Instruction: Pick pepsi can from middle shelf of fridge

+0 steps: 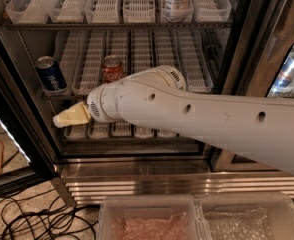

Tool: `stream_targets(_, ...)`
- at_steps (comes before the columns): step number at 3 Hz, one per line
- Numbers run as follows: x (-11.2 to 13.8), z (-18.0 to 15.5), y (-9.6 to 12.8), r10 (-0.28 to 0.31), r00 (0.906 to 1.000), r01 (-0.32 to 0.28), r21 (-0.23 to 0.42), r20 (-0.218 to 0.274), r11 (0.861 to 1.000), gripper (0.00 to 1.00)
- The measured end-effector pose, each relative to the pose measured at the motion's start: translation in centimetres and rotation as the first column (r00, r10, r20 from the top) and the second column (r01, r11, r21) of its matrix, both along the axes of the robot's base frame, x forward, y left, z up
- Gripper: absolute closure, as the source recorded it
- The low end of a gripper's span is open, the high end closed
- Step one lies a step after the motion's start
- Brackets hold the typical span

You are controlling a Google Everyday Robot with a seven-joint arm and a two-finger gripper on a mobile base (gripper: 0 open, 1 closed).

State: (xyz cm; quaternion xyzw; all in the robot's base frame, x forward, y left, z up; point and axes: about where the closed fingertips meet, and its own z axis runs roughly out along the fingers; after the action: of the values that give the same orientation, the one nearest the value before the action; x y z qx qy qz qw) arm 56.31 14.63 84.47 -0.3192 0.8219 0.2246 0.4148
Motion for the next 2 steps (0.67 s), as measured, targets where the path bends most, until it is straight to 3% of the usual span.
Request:
stream_targets(1,1.4,-1.1,0.2,-0.016,0.9995,0.016,0.026,0.025,1.000,0.00)
stream_targets(2,5.9,-2.8,1.1,-0.068,0.9967,0.062,0.129,0.044,0.990,0.00)
